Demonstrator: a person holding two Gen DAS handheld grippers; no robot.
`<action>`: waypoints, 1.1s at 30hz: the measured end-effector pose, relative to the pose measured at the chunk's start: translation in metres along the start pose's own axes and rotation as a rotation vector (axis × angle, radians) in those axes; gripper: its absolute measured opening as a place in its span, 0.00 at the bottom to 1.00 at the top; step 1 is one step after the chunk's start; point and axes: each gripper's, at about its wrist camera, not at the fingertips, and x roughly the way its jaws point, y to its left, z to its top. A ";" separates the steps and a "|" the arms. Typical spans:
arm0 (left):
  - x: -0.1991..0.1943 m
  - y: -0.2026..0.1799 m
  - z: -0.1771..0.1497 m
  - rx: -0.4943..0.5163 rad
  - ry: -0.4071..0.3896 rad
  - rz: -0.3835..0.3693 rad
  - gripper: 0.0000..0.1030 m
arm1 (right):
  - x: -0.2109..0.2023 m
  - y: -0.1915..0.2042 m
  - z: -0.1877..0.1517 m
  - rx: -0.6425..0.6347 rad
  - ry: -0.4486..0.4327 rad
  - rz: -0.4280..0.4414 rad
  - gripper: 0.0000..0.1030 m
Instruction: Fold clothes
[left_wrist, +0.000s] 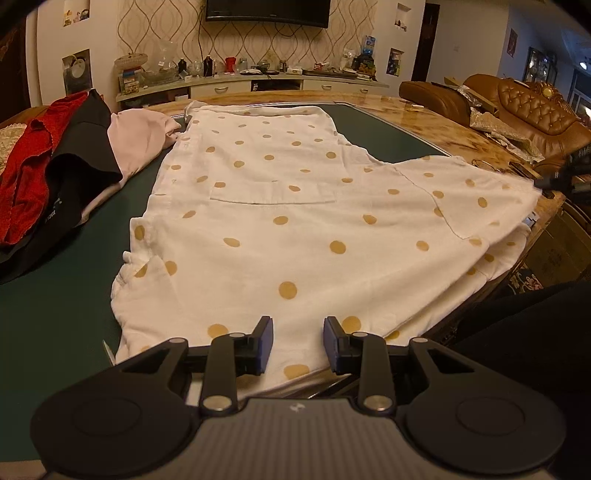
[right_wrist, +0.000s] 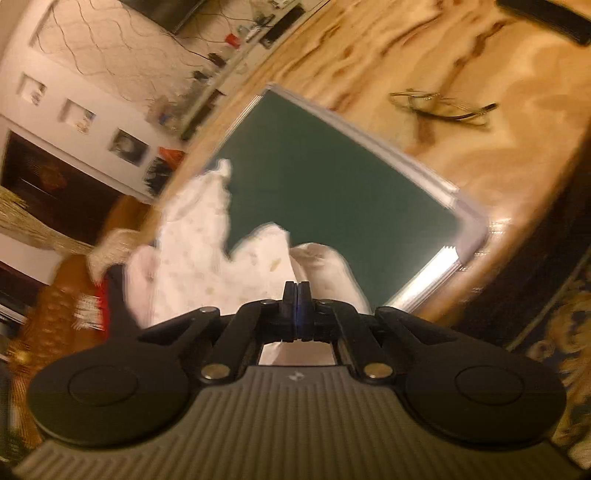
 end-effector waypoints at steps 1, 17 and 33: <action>-0.001 0.000 0.000 0.001 0.000 0.001 0.34 | 0.001 -0.006 -0.003 0.011 0.011 -0.021 0.02; -0.011 0.009 -0.009 0.007 0.017 0.012 0.34 | 0.019 -0.020 -0.028 -0.027 0.071 -0.128 0.02; -0.018 0.013 -0.010 0.014 0.024 -0.006 0.34 | 0.021 -0.034 -0.033 0.073 0.100 -0.126 0.10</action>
